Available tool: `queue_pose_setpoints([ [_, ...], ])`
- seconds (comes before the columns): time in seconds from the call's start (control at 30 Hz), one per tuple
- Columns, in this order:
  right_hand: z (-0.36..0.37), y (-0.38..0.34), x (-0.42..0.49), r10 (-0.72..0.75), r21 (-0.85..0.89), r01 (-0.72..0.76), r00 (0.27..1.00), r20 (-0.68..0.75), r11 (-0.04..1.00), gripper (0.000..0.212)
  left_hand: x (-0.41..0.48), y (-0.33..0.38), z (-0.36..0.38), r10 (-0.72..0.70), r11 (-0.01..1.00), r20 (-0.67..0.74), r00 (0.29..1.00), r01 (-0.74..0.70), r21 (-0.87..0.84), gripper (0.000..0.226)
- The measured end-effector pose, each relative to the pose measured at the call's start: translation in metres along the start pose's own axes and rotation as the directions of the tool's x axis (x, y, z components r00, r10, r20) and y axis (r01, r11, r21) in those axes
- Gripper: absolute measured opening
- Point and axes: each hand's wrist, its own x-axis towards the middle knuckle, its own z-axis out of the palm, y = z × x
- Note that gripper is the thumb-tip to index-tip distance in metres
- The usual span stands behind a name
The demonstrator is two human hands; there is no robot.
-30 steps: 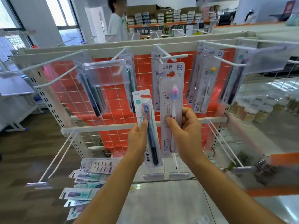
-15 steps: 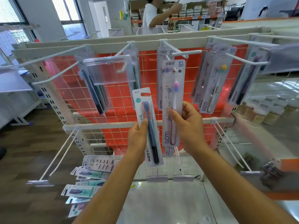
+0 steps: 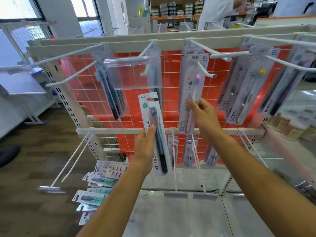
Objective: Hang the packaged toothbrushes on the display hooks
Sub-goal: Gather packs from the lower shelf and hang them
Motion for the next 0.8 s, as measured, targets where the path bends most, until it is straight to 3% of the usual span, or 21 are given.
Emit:
queue_pose_setpoints([
  [0.3,-0.004,-0.002,0.034,0.072,-0.061,-0.07,0.997,0.026,0.996,0.041,0.003,0.001,-0.004,-0.004,1.0,0.032,0.999,0.005,-0.008,0.031],
  [0.67,-0.008,0.028,0.021,0.169,-0.209,-0.151,0.983,0.072,0.966,0.013,0.0,0.004,-0.008,-0.005,1.0,0.061,0.998,0.005,-0.001,0.029],
  [0.8,-0.012,0.051,0.0,0.254,-0.314,-0.229,0.966,0.041,0.922,0.019,-0.002,0.005,-0.012,-0.006,1.0,0.065,0.998,0.006,0.002,0.03],
])
